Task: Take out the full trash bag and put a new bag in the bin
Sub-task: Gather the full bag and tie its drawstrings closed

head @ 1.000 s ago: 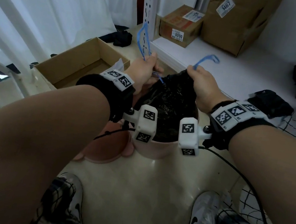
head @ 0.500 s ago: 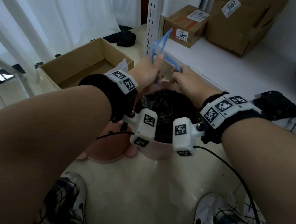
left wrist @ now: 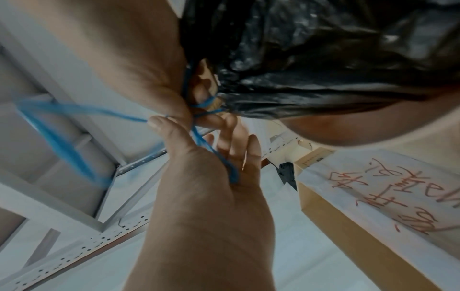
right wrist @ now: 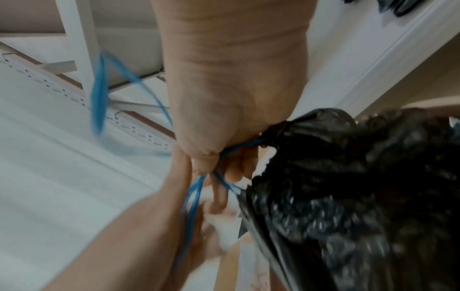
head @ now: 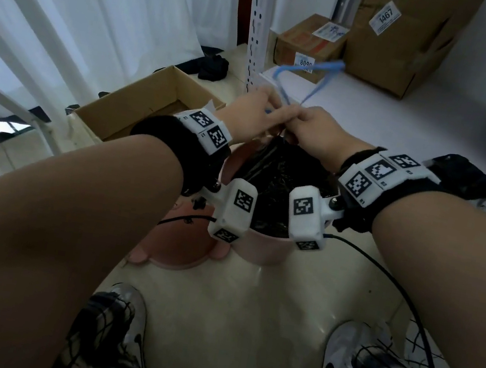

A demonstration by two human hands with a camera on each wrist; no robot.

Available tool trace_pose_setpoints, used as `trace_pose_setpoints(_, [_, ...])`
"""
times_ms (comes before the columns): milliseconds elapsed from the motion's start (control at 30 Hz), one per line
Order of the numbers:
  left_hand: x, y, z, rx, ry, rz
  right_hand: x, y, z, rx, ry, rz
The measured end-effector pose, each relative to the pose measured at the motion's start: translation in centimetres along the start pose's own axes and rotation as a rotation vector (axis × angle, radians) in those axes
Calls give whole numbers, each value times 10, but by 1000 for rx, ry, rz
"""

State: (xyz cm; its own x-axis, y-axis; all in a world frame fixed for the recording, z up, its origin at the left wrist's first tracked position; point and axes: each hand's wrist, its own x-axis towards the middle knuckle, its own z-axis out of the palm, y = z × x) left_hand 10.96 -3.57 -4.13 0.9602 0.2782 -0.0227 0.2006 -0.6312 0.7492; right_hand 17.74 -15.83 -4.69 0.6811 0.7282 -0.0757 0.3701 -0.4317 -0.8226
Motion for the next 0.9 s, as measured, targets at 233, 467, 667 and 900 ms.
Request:
trace_pose_setpoints(233, [-4, -6, -8, 36, 105, -27, 3, 10, -18, 176, -61, 102])
trace_pose_setpoints(467, [1, -11, -13, 229, 267, -183, 2, 25, -30, -74, -113, 134])
trace_pose_setpoints(667, [-1, -8, -9, -413, 288, -155, 6, 24, -28, 145, -38, 258])
trace_pose_setpoints(900, [-3, 0, -2, -736, 83, -176, -1, 19, -24, 418, -122, 281])
